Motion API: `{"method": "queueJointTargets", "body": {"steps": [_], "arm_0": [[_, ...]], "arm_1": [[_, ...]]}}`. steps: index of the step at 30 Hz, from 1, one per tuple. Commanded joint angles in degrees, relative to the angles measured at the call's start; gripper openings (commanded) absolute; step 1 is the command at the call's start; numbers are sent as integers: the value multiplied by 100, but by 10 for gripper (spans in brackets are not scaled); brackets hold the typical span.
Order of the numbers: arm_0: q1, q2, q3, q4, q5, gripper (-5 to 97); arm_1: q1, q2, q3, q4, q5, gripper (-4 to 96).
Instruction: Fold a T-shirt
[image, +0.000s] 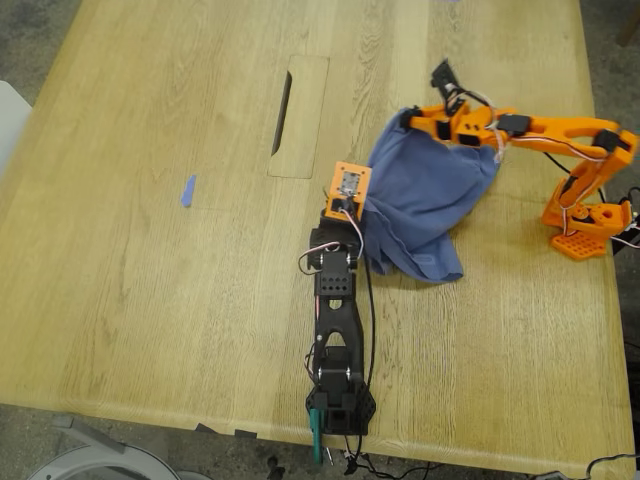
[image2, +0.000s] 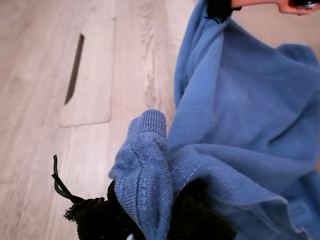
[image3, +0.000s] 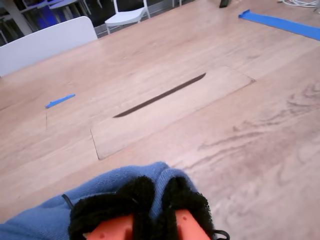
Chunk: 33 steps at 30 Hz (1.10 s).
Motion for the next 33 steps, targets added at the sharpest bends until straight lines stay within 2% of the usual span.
{"method": "queueJointTargets", "body": {"steps": [1,6,14,16,20,21,28,33], "arm_0": [[-721,510,26,-624,62,-1],[-1266,185,149,-1538,62,-1],[-1547,-193,404,-2549,62,-1],[-1591,-255,545,-2848,70,-1],[-1714,-325,879,-3111,70,-1],[-1749,-325,923,-3111,70,-1],[-2145,-589,1063,-3445,97,-1],[-2426,-1028,844,-4263,97,-1]], "arm_1": [[352,-650,-976,-325,-26,8],[396,-2312,-2865,-791,18,9],[404,-4403,-5687,-281,44,12],[466,-5089,-6838,132,44,12],[571,-7796,-11496,2391,9,16],[606,-8077,-11813,2733,26,14],[870,-7770,-11435,2927,-105,11],[1046,-7638,-11004,1960,-176,3]]}}
